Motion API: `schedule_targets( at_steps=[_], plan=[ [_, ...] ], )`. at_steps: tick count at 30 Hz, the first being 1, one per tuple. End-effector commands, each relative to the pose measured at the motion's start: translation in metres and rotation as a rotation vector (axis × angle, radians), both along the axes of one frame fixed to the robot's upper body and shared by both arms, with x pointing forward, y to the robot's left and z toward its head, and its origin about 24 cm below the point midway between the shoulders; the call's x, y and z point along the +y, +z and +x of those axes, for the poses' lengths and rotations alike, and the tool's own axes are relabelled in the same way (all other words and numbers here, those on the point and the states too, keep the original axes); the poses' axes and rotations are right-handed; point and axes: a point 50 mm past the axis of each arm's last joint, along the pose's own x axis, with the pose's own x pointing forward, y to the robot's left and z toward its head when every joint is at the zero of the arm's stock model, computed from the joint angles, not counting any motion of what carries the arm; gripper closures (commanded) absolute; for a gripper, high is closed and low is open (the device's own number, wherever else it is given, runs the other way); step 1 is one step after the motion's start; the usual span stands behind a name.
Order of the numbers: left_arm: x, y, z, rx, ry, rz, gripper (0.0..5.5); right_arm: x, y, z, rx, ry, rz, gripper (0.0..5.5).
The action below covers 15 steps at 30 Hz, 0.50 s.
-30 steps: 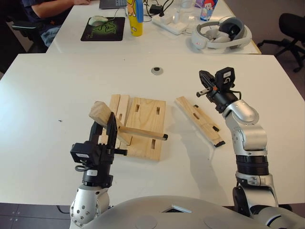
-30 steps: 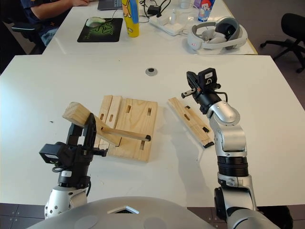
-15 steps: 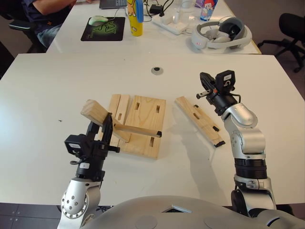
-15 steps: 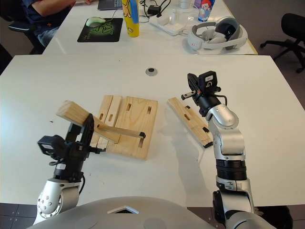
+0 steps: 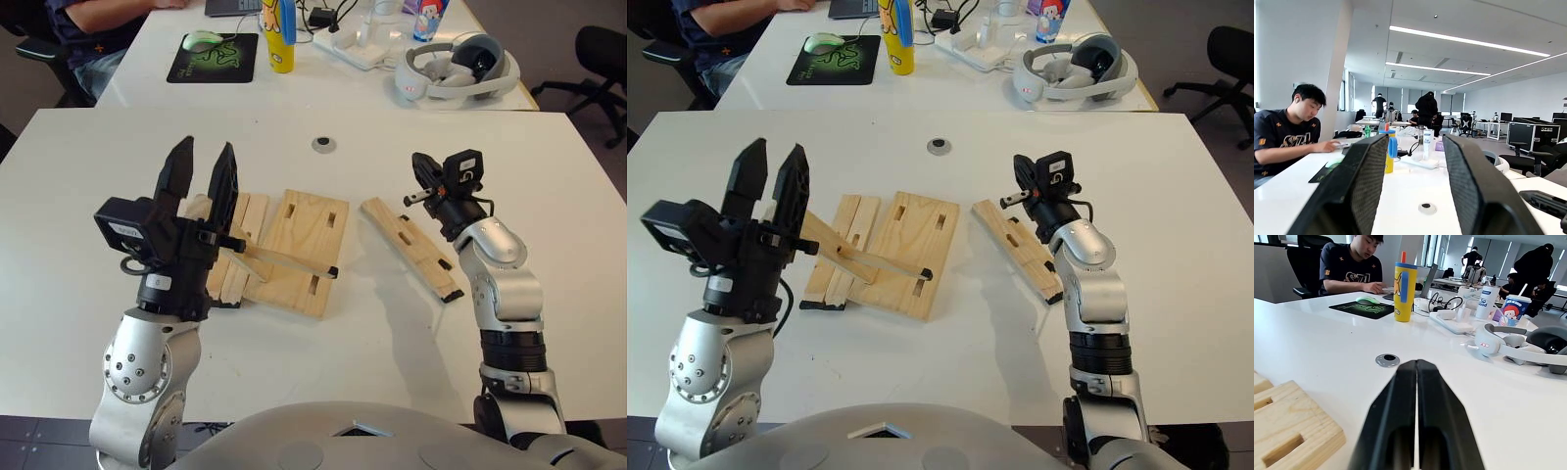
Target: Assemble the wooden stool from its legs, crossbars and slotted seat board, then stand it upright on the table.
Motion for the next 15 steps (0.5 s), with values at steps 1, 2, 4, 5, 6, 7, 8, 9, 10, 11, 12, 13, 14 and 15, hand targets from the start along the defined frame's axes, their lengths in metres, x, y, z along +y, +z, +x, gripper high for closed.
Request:
schedule_targets(
  at_steps=[1,2,4,5,6,7,8,9,10,11,12,13,14,15],
  plan=[
    [0.003,0.018,0.008,-0.073,0.013,0.027,3.45,-0.001,0.000,-0.002,-0.006,-0.020,-0.001,5.50],
    [0.003,0.020,0.009,-0.077,0.014,0.027,3.45,-0.001,0.000,-0.003,-0.006,-0.022,0.000,5.50],
    [0.009,0.028,0.012,-0.100,0.038,0.039,3.45,-0.002,-0.001,-0.003,-0.004,-0.027,0.004,5.50],
    [0.013,0.033,0.013,-0.118,0.051,0.041,3.45,-0.002,-0.001,-0.003,-0.003,-0.030,0.005,5.50],
    [0.017,0.040,0.015,-0.143,0.068,0.051,3.45,-0.002,-0.001,-0.003,-0.002,-0.032,0.006,5.50],
    [0.024,0.049,0.016,-0.169,0.100,0.047,3.45,-0.002,-0.001,-0.003,-0.001,-0.035,0.008,5.50],
    [0.031,0.058,0.017,-0.197,0.136,0.042,3.45,-0.003,-0.001,-0.003,0.000,-0.038,0.010,5.50],
    [0.036,0.064,0.017,-0.212,0.159,0.038,3.45,-0.003,-0.001,-0.003,0.000,-0.040,0.011,5.50],
    [0.047,0.073,0.019,-0.231,0.200,0.036,3.45,-0.004,-0.001,-0.003,0.002,-0.046,0.013,5.50],
    [0.060,0.079,0.021,-0.238,0.242,0.026,3.45,-0.004,-0.001,-0.002,0.003,-0.053,0.016,5.50],
    [0.072,0.083,0.022,-0.233,0.282,0.014,3.45,-0.005,-0.001,-0.002,0.003,-0.060,0.017,5.50],
    [0.088,0.080,0.024,-0.202,0.322,-0.011,3.45,-0.006,0.000,-0.001,0.001,-0.071,0.018,5.50],
    [0.100,0.074,0.025,-0.159,0.349,-0.032,3.45,-0.008,0.001,0.000,-0.001,-0.082,0.019,5.50],
    [0.114,0.059,0.026,-0.072,0.376,-0.066,3.45,-0.009,0.001,0.001,-0.001,-0.093,0.022,5.50]
  ],
)
